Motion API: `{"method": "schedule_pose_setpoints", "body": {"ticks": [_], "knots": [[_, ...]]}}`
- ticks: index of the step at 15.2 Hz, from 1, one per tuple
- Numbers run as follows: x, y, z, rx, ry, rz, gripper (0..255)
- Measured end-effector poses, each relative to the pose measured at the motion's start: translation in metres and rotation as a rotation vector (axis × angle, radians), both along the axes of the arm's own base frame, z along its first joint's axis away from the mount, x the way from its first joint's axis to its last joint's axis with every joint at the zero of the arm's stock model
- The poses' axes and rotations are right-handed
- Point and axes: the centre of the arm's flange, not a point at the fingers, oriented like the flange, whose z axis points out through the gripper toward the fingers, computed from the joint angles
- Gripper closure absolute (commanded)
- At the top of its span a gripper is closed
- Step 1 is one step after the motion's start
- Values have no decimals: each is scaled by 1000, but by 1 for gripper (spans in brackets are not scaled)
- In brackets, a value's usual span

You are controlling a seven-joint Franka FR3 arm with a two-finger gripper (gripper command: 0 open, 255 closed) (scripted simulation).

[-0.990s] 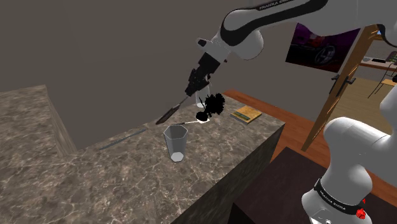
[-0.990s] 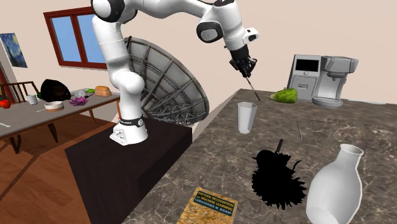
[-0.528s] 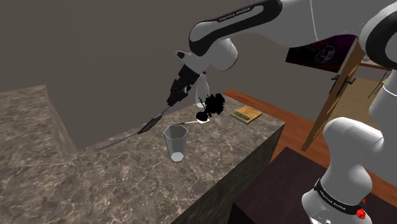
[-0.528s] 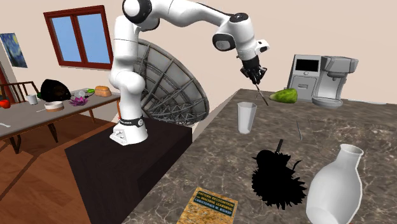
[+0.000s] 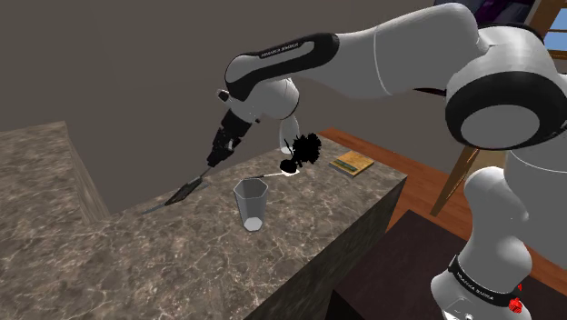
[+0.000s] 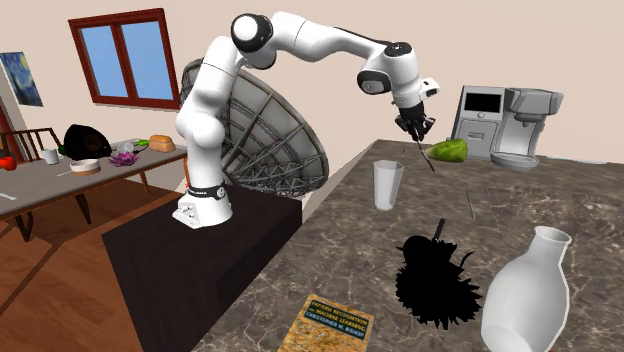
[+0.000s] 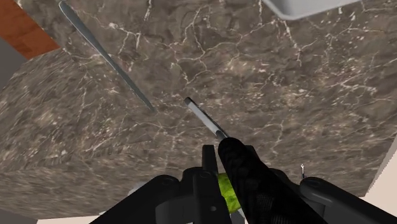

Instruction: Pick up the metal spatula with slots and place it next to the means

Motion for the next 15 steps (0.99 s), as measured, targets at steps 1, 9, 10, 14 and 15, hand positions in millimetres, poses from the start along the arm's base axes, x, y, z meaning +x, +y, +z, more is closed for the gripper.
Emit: {"method": "schedule_pose_setpoints", "body": {"ticks": [1,9,10,14,15], "knots": [[6,11,-7,0,1,0,255],[55,84,-60,1,2,1,255],[56,86,-65,1,3,1,255],[57,86,-86,2,3,1,255],[57,86,-92,1,3,0,255]]}}
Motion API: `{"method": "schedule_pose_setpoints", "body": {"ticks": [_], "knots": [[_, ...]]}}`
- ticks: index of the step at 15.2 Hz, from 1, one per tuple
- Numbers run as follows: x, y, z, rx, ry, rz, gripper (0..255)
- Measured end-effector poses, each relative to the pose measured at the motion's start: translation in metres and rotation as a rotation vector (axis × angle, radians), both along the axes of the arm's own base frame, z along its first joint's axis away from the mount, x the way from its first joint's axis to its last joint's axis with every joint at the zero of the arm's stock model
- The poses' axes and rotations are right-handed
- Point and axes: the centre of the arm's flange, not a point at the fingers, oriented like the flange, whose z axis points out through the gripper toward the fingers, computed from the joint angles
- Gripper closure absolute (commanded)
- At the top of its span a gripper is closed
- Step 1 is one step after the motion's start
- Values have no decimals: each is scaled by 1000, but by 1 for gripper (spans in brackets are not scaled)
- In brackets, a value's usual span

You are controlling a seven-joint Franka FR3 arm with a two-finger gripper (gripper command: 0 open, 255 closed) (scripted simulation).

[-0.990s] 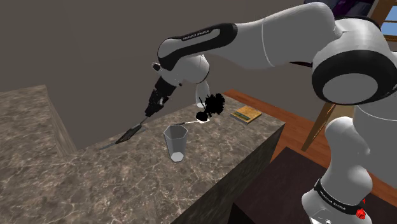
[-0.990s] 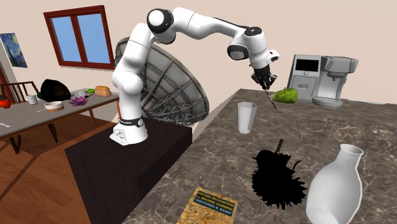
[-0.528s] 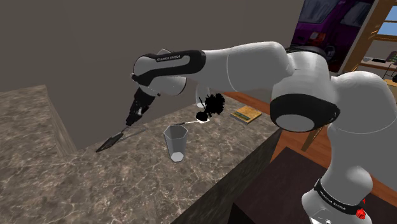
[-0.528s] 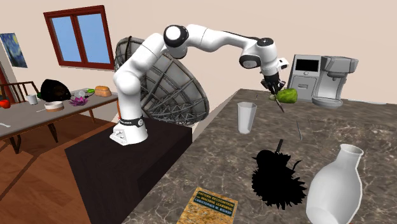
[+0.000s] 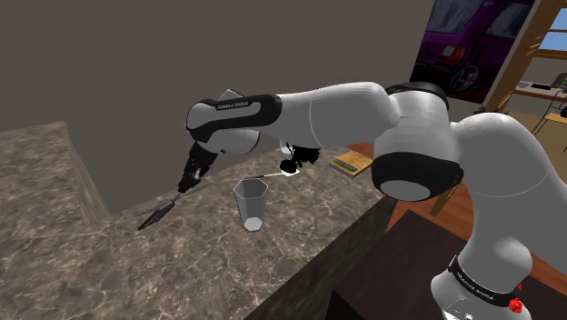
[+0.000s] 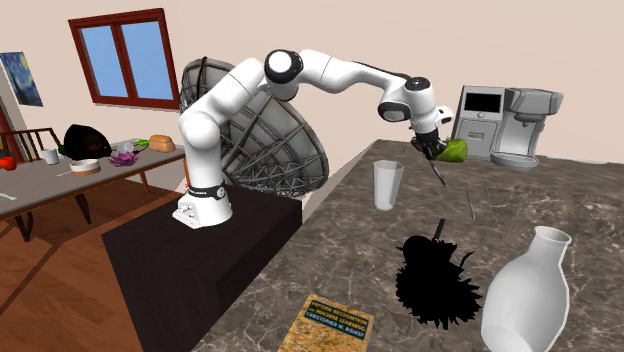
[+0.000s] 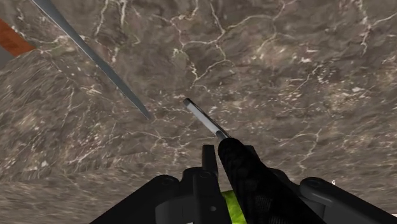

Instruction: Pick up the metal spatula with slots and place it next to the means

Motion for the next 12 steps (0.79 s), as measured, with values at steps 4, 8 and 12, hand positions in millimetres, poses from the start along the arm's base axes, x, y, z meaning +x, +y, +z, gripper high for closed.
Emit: {"method": "schedule_pose_setpoints", "body": {"ticks": [4,8,12], "knots": [[2,-1,-19,1,-3,-1,255],[2,0,-36,2,-5,-3,255],[0,1,-41,0,-1,0,255]]}}
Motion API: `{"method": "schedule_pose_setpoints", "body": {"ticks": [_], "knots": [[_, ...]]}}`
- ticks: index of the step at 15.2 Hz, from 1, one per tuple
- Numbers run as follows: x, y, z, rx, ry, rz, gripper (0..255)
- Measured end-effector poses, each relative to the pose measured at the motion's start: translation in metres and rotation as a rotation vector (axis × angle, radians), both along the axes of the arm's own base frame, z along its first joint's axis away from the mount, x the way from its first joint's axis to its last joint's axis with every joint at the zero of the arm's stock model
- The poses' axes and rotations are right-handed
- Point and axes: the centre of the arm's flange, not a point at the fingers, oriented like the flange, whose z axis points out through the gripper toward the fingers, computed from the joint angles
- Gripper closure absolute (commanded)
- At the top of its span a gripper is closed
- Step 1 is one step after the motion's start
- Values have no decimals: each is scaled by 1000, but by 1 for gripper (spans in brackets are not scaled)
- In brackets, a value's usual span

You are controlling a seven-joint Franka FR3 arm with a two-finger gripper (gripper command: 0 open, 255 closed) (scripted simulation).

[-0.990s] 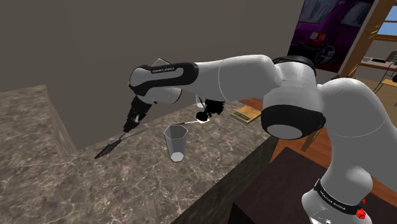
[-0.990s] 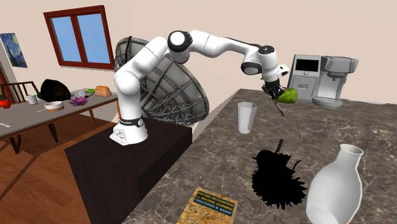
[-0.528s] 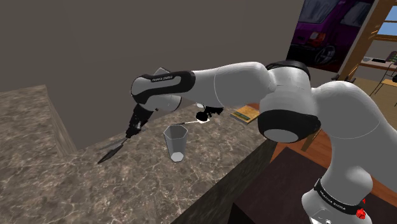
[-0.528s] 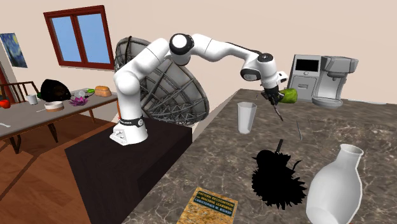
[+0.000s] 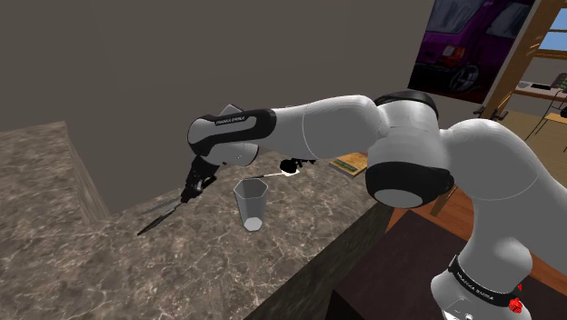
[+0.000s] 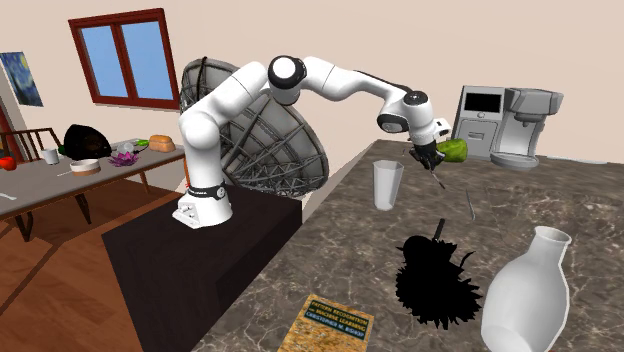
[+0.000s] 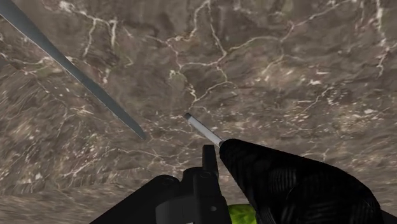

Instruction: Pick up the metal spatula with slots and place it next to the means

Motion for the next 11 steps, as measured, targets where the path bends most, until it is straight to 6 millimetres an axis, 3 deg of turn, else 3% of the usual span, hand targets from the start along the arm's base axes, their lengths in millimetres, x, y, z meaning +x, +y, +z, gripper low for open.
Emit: {"method": "schedule_pose_setpoints", "body": {"ticks": [2,3,9,11], "knots": [[0,0,0,0,0,0,255],[0,0,0,0,0,0,0],[0,0,0,0,0,0,0],[-3,-7,12,0,0,0,0]]}}
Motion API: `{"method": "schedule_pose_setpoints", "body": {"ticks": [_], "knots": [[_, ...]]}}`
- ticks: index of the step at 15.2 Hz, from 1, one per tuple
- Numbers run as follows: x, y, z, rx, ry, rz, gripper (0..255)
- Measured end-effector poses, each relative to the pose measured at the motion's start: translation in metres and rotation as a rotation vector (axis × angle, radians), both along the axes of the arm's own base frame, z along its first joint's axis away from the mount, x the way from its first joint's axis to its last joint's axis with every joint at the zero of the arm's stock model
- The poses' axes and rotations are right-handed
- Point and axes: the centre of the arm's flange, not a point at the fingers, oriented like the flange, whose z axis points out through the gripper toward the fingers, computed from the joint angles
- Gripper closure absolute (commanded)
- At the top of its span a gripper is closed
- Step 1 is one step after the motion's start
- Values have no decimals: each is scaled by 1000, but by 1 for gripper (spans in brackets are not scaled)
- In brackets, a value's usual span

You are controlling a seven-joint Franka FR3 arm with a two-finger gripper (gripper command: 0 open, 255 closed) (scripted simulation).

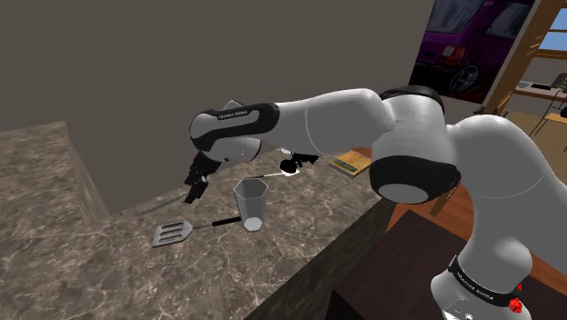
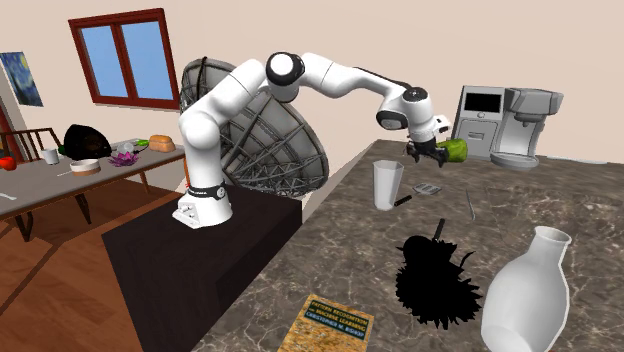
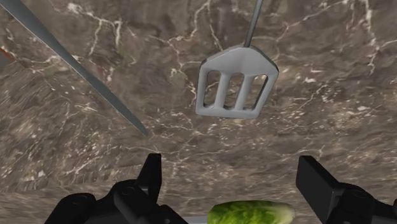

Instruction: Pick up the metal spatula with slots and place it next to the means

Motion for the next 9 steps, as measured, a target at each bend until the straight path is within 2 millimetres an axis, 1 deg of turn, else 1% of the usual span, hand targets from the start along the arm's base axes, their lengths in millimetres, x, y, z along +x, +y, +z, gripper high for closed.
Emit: {"method": "schedule_pose_setpoints", "body": {"ticks": [2,3,5,9], "knots": [[-4,-16,19,0,-1,0,0],[-6,-19,23,0,-1,-1,0],[-8,-20,27,1,-1,0,0],[-9,-20,28,0,0,0,0]]}}
